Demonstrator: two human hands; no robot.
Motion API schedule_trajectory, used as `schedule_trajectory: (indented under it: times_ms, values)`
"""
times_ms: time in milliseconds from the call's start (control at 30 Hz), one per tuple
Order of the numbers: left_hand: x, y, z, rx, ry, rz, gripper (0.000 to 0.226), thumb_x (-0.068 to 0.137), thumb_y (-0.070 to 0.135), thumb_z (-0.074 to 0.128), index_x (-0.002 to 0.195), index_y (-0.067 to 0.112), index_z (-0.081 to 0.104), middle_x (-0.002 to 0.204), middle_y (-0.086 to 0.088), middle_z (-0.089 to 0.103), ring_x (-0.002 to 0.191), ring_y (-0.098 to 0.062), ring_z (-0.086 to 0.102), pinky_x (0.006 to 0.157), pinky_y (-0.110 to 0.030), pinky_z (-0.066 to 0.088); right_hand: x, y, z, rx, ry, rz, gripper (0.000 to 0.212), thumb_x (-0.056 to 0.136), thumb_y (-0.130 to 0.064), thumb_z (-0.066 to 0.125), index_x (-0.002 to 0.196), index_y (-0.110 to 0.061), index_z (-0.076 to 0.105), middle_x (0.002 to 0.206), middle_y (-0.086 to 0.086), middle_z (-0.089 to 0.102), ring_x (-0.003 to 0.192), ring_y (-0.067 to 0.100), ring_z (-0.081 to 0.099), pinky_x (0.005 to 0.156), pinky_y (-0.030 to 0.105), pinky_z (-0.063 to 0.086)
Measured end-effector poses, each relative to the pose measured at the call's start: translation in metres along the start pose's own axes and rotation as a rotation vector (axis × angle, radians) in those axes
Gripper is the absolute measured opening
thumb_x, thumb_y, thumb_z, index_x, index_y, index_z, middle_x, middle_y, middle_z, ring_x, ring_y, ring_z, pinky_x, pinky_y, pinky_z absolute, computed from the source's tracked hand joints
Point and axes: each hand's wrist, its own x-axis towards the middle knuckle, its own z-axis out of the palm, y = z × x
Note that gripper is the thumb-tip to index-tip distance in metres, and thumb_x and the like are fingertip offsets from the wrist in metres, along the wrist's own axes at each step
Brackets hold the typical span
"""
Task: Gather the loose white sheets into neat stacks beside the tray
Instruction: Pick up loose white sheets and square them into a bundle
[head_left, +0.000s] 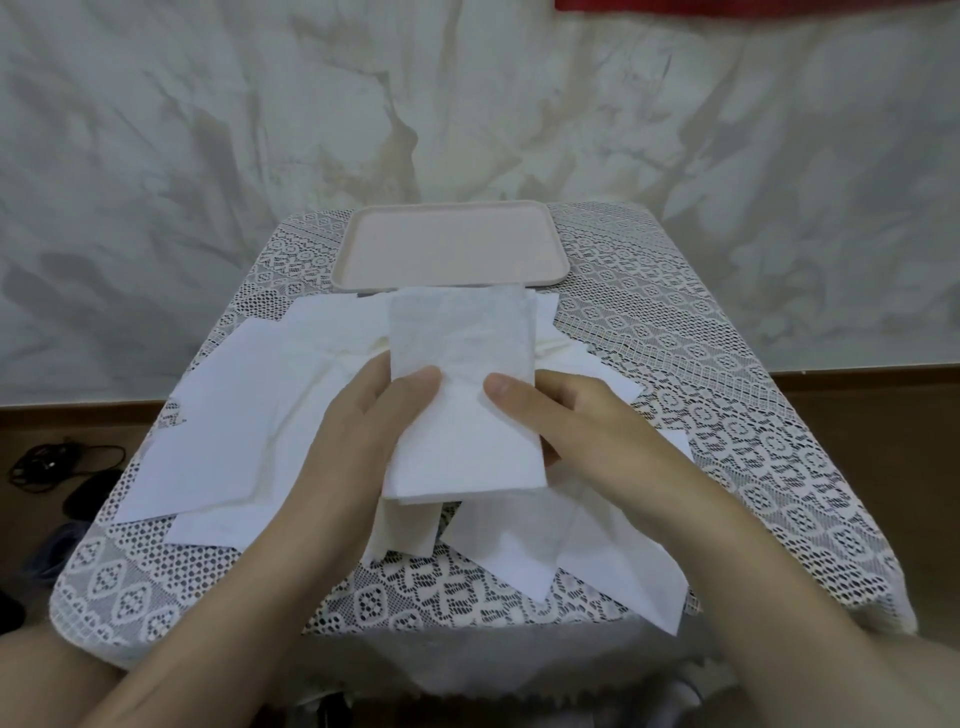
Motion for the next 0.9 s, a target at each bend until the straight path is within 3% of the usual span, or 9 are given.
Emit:
schedule_trajectory:
  times_ms: [100,233,333,400,533,600,667,767,900]
  values:
    - [0.0,-0.002,0.0,-0.019,0.003,-0.03,0.05,0.094,0.038,0.055,0.138,0.015,0.064,0.129,-0.008,0.074,0.121,-0.029,0.07,0.11,-0.059,0.049,0.003,0.0,0.007,0.003,0.02,-0.022,0.055,0.081,-0.071,0.068,0.116,-0.029,0.069,0.109,-0.009,0.076,0.098,0.009,0.073,0.097,0.04,0.056]
    - [0.003,-0.003,0.004,-0.01,-0.009,-0.022,0.052,0.092,0.041,0.063,0.14,0.023,0.06,0.128,-0.004,0.075,0.118,-0.026,0.072,0.104,-0.059,0.054,0.009,0.0,0.019,0.007,0.014,-0.084,0.062,0.076,-0.073,0.065,0.127,-0.038,0.059,0.118,-0.017,0.072,0.106,0.002,0.07,0.096,0.04,0.055]
    - [0.008,0.001,0.003,-0.131,0.048,-0.02,0.053,0.088,0.036,0.066,0.139,0.019,0.06,0.126,-0.01,0.074,0.115,-0.031,0.073,0.098,-0.055,0.06,0.012,-0.002,0.02,0.079,0.026,-0.047,0.066,0.069,-0.068,0.074,0.125,-0.04,0.056,0.111,-0.015,0.075,0.098,0.003,0.073,0.09,0.035,0.056]
    - [0.012,0.004,0.001,-0.25,0.077,-0.024,0.056,0.088,0.033,0.066,0.141,0.015,0.059,0.125,-0.012,0.075,0.114,-0.031,0.073,0.09,-0.046,0.064,0.014,-0.006,0.017,0.137,0.001,-0.007,0.064,0.068,-0.062,0.075,0.124,-0.034,0.059,0.106,-0.01,0.077,0.095,0.007,0.075,0.087,0.033,0.056]
    - [0.015,0.005,-0.003,-0.359,0.097,-0.038,0.059,0.087,0.031,0.066,0.14,0.005,0.059,0.115,-0.013,0.075,0.106,-0.027,0.074,0.077,-0.033,0.063,0.02,-0.01,0.012,0.246,-0.094,0.055,0.059,0.074,-0.049,0.084,0.121,-0.017,0.067,0.111,0.0,0.077,0.104,0.015,0.073,0.1,0.043,0.057]
    - [0.017,0.004,-0.005,-0.363,0.099,-0.043,0.061,0.087,0.031,0.067,0.142,0.006,0.058,0.124,-0.017,0.073,0.114,-0.031,0.072,0.084,-0.038,0.064,0.022,-0.008,0.01,0.271,-0.134,0.062,0.058,0.075,-0.042,0.085,0.121,-0.011,0.067,0.113,0.004,0.077,0.103,0.016,0.073,0.096,0.038,0.059]
    - [0.02,0.005,-0.01,-0.373,0.093,-0.04,0.063,0.088,0.033,0.068,0.144,0.008,0.056,0.132,-0.017,0.071,0.123,-0.033,0.069,0.096,-0.044,0.062,0.022,-0.008,0.008,0.327,-0.122,0.056,0.061,0.072,-0.032,0.088,0.122,-0.006,0.065,0.115,0.009,0.076,0.096,0.016,0.074,0.083,0.027,0.06]
    - [0.027,0.008,-0.024,-0.353,0.04,-0.043,0.065,0.087,0.037,0.073,0.144,0.009,0.057,0.137,-0.017,0.069,0.127,-0.031,0.067,0.107,-0.047,0.056,0.024,-0.009,0.008,0.395,-0.031,0.018,0.063,0.067,-0.035,0.079,0.121,-0.008,0.065,0.11,0.008,0.077,0.085,0.014,0.073,0.069,0.021,0.056]
    - [0.038,0.011,-0.043,-0.144,-0.061,-0.068,0.072,0.081,0.034,0.078,0.144,0.007,0.055,0.136,-0.017,0.069,0.123,-0.031,0.069,0.101,-0.042,0.059,0.033,-0.01,0.01,0.46,0.167,-0.068,0.062,0.066,-0.036,0.08,0.122,-0.012,0.064,0.111,0.008,0.077,0.084,0.015,0.073,0.069,0.026,0.057]
